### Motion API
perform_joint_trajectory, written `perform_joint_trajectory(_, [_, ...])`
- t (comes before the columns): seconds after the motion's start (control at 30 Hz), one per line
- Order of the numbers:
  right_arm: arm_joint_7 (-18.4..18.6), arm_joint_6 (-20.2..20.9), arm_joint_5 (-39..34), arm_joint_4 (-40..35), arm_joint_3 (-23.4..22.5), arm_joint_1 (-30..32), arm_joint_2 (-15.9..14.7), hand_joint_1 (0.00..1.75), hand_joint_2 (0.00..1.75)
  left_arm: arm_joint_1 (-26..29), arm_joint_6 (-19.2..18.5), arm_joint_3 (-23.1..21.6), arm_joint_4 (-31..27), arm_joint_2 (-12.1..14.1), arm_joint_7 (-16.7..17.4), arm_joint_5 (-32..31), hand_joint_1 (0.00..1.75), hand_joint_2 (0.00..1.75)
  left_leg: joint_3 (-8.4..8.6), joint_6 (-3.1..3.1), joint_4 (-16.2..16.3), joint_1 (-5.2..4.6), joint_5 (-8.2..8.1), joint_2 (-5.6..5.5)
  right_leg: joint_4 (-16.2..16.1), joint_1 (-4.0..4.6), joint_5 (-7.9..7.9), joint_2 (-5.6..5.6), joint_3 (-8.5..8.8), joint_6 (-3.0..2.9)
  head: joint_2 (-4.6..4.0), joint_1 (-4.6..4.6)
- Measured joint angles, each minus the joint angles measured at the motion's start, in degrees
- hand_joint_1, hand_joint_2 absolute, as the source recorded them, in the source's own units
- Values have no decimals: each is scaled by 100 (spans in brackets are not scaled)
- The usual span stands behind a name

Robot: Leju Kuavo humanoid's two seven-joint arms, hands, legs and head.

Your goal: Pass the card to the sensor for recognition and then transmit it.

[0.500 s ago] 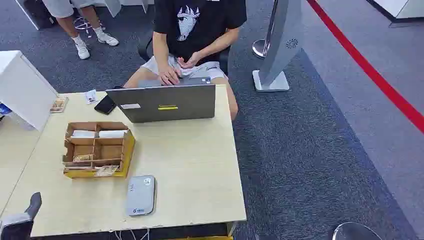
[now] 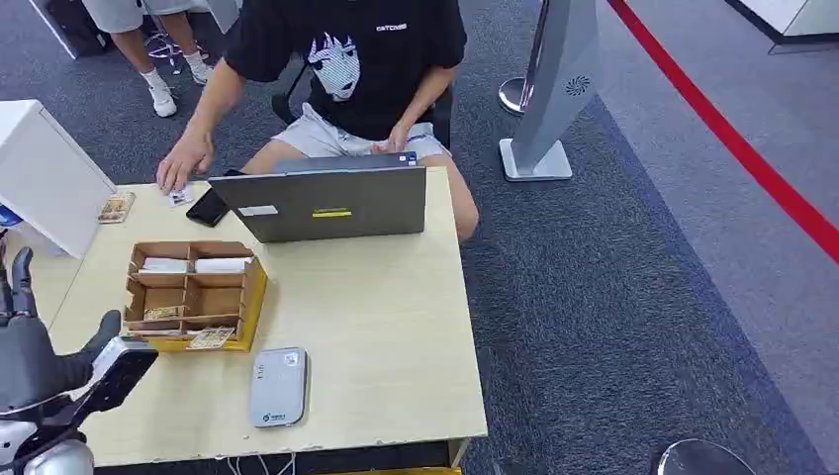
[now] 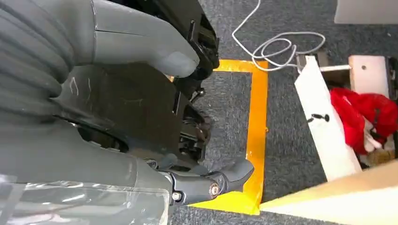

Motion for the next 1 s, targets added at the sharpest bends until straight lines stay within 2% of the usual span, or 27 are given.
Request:
perform_joint_trajectory(0.4, [92, 96, 192, 7, 195, -44, 13, 0, 175, -818, 627, -854, 669, 592, 837, -1720, 0, 175, -1, 1, 0, 0, 1, 1, 2, 0, 1, 3, 0, 0, 2, 0])
perform_joint_trajectory(0.5, [100, -11, 337, 7, 265, -50, 18, 0, 175, -955, 660, -972, 828, 688, 1051, -1989, 0, 175, -2, 2, 0, 0, 2, 0, 2, 0, 1, 2, -1, -1, 0, 2])
perform_joint_trajectory(0.7, [149, -125, 463, 7, 435, -62, 31, 0, 175, -1328, 721, -988, 1377, 846, 1184, -1918, 0, 175, -1, 0, 0, 1, 4, 1, 4, 1, 3, 2, 0, -4, 2, 2])
perform_joint_trajectory(0.8, [181, -345, 616, 7, 564, -63, 35, 0, 175, -1332, 802, -985, 1464, 892, 1173, -1820, 0, 175, -2, 0, 0, 1, 4, 2, 4, 1, 3, 4, -1, -4, 0, 2])
perform_joint_trajectory(0.93, [155, -345, 627, 9, 645, -69, 35, 0, 175, -1297, 833, -985, 1506, 953, 1173, -1796, 2, 175, -4, 0, 0, 1, 4, 1, 4, 0, 3, 4, 0, -4, 2, 0])
perform_joint_trajectory(0.97, [155, -348, 627, 7, 662, -69, 35, 0, 175, -1288, 833, -985, 1506, 968, 1173, -1796, 147, 175, -4, 0, 0, 0, 4, 1, 4, 0, 3, 3, -1, -4, 0, 2])
perform_joint_trajectory(1.0, [155, -363, 629, 7, 678, -70, 35, 0, 175, -1269, 833, -985, 1506, 983, 1173, -1798, 169, 175, -4, 0, 0, 0, 4, 1, 4, 0, 3, 3, 0, -4, 2, 2])
